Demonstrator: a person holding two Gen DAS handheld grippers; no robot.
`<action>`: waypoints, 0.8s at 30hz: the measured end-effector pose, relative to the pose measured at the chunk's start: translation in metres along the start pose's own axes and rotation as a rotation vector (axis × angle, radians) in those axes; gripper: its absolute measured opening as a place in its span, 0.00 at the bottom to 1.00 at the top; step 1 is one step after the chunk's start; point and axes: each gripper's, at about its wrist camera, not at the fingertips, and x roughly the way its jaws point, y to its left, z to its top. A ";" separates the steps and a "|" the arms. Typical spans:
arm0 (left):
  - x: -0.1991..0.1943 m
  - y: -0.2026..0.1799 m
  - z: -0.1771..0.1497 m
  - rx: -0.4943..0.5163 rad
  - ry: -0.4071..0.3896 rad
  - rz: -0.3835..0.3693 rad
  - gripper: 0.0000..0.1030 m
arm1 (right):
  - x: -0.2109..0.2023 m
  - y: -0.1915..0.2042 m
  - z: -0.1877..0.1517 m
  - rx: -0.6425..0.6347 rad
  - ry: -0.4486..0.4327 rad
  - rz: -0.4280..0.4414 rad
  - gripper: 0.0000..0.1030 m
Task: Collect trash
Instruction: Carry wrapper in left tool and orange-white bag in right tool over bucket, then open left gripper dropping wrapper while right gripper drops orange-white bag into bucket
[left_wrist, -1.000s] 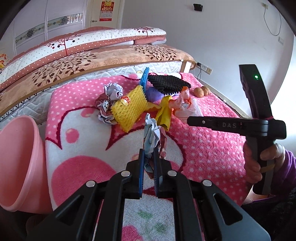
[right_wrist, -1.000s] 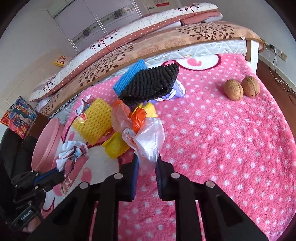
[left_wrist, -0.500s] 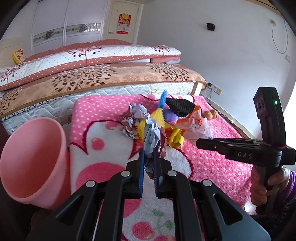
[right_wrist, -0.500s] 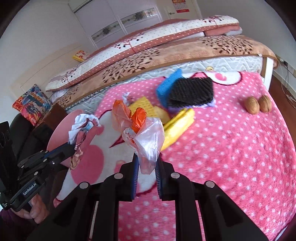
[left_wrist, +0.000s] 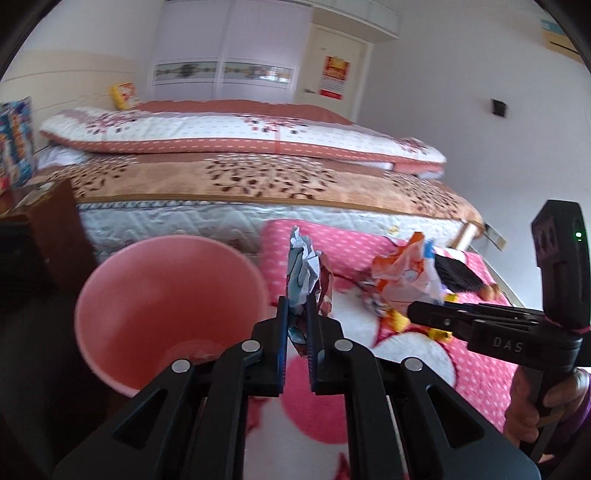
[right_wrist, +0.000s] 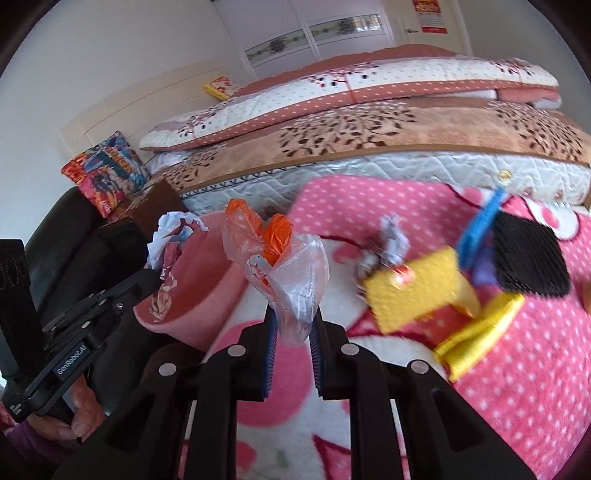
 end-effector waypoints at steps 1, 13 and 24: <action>0.000 0.008 0.001 -0.018 -0.003 0.017 0.08 | 0.005 0.007 0.005 -0.013 0.006 0.005 0.15; -0.001 0.079 -0.001 -0.158 -0.011 0.184 0.08 | 0.076 0.081 0.040 -0.094 0.113 0.094 0.15; 0.005 0.104 -0.011 -0.193 0.010 0.194 0.08 | 0.110 0.105 0.033 -0.095 0.179 0.117 0.16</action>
